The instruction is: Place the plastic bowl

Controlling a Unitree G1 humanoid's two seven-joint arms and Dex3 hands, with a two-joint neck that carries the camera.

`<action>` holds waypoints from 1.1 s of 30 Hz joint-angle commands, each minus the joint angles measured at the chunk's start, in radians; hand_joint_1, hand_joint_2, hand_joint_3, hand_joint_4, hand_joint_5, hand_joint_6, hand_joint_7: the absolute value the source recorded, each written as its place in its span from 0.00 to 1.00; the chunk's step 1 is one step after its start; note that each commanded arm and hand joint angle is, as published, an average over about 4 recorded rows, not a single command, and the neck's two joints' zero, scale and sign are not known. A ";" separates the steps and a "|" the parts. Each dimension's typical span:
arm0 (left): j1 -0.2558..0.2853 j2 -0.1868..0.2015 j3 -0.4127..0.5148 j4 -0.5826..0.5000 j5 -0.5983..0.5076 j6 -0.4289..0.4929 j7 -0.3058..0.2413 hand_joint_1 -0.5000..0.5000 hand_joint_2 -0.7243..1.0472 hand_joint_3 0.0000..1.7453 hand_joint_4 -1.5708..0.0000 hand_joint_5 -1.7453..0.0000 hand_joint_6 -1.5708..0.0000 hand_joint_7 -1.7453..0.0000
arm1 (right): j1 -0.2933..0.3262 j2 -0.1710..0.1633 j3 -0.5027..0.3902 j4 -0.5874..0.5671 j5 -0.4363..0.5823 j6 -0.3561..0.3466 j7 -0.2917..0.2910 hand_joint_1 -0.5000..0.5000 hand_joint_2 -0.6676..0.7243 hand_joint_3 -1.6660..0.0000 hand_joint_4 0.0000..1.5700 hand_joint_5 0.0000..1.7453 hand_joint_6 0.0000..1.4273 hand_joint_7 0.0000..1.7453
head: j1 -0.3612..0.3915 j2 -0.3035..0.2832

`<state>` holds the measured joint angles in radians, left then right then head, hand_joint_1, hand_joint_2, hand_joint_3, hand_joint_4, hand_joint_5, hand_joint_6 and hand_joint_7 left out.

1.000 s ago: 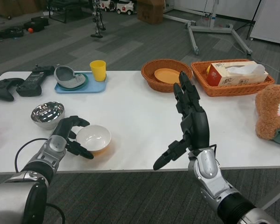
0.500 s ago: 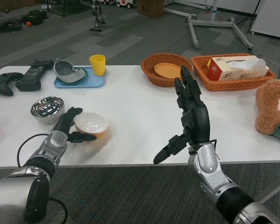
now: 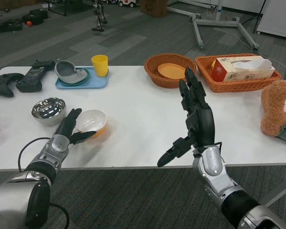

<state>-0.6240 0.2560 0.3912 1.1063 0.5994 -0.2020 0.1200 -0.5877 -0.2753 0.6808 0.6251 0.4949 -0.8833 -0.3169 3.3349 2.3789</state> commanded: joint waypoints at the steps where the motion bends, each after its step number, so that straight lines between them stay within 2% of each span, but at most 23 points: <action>1: 0.014 0.009 0.006 0.000 -0.001 -0.007 -0.028 0.02 0.84 0.05 1.00 0.76 1.00 0.88 | 0.003 0.001 -0.007 0.003 0.004 -0.003 0.001 0.04 0.82 1.00 0.00 0.00 0.00 0.00 | 0.004 -0.001; 6: 0.020 0.012 0.009 0.000 -0.016 -0.019 -0.047 0.02 0.76 0.05 1.00 0.76 1.00 0.88 | 0.003 0.001 -0.007 0.004 0.004 -0.004 0.001 0.04 0.82 1.00 0.00 0.00 0.00 0.00 | 0.008 -0.007; 9: 0.024 0.012 0.009 -0.003 -0.030 -0.032 -0.055 0.04 0.66 0.05 1.00 0.76 1.00 0.88 | 0.003 0.001 -0.007 0.004 0.004 -0.005 0.001 0.04 0.82 1.00 0.00 0.00 0.00 0.00 | 0.010 -0.008; 13: 0.033 0.014 0.010 -0.013 -0.063 -0.063 -0.071 0.04 0.45 0.03 1.00 0.76 1.00 0.92 | 0.003 0.001 -0.007 0.004 0.004 -0.005 0.001 0.04 0.82 1.00 0.00 0.00 0.00 0.00 | 0.011 -0.008; 17: 0.056 0.016 0.012 -0.037 -0.123 -0.119 -0.084 0.04 0.14 0.00 1.00 0.71 1.00 0.92 | 0.003 0.001 -0.007 0.003 0.002 -0.005 0.001 0.04 0.82 1.00 0.00 0.00 0.00 0.00 | 0.016 -0.008; 20: 0.082 0.015 0.018 -0.075 -0.171 -0.166 -0.085 0.04 0.01 0.00 1.00 0.75 1.00 0.92 | 0.003 0.001 -0.007 0.002 0.002 -0.005 0.001 0.04 0.82 1.00 0.00 0.00 0.00 0.00 | 0.017 -0.007; 23: 0.115 0.006 0.039 -0.153 -0.222 -0.201 -0.085 0.04 0.00 0.00 1.00 0.76 1.00 0.92 | 0.003 0.001 -0.008 0.002 0.002 -0.005 0.001 0.04 0.82 1.00 0.00 0.00 0.00 0.00 | 0.021 -0.004; 26: 0.167 -0.005 0.058 -0.270 -0.341 -0.247 -0.090 0.04 0.00 0.01 1.00 0.76 1.00 0.92 | 0.003 0.002 -0.009 0.002 0.002 -0.005 0.001 0.04 0.82 1.00 0.00 0.00 0.00 0.00 | 0.022 -0.003; 28: 0.192 -0.011 0.064 -0.329 -0.410 -0.269 -0.094 0.04 0.00 0.01 1.00 0.81 1.00 0.92 | 0.004 0.002 -0.010 0.001 0.002 -0.005 0.001 0.04 0.82 1.00 0.00 0.00 0.00 0.00 | 0.022 -0.003; 33: 0.276 -0.039 0.096 -0.592 -0.576 -0.281 -0.101 0.04 0.00 0.00 1.00 0.93 1.00 0.92 | 0.006 0.004 -0.015 0.001 0.001 -0.005 0.001 0.05 0.82 1.00 0.00 0.00 0.00 0.00 | 0.026 0.019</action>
<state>-0.3726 0.2294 0.4700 0.5750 0.0578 -0.4758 0.0197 -0.5878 -0.2704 0.6753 0.6280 0.4956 -0.8841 -0.3169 3.3594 2.3892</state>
